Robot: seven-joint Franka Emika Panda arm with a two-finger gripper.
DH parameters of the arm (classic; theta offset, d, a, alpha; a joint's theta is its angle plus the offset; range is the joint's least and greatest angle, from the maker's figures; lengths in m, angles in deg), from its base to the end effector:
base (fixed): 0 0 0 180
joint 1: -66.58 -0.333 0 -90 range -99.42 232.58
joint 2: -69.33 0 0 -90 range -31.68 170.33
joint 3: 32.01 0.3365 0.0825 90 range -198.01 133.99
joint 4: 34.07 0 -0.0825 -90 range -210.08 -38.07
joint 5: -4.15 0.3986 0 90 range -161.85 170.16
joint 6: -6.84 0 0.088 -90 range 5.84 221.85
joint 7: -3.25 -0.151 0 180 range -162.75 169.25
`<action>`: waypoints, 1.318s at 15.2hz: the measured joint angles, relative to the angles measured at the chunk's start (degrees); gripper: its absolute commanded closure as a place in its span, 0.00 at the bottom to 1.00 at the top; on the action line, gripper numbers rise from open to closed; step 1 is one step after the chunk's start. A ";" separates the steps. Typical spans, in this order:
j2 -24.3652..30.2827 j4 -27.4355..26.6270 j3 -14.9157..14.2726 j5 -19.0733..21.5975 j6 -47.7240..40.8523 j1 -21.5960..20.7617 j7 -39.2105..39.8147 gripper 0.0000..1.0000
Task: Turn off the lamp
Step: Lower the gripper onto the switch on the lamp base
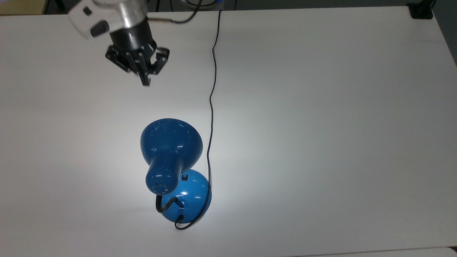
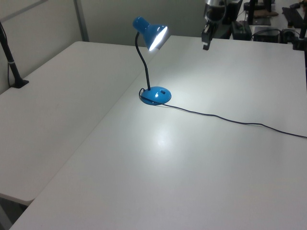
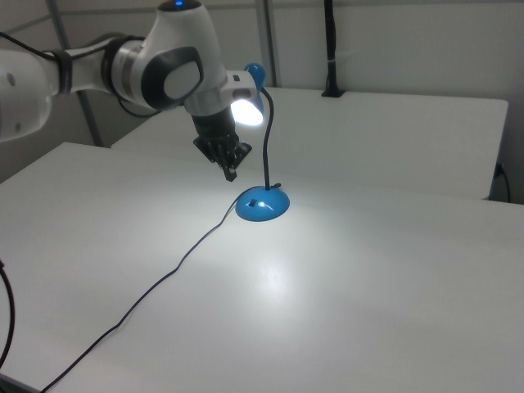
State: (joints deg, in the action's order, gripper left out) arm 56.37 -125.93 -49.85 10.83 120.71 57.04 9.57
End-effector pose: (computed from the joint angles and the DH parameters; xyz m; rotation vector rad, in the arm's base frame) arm 0.6683 -0.0693 0.4915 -3.1080 0.0924 -0.2701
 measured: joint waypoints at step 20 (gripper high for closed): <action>-25.35 5.67 0.86 1.14 35.48 -5.08 -11.45 1.00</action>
State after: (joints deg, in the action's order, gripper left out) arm 31.02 -120.26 -48.99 11.97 156.18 51.96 -1.88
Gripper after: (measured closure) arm 0.991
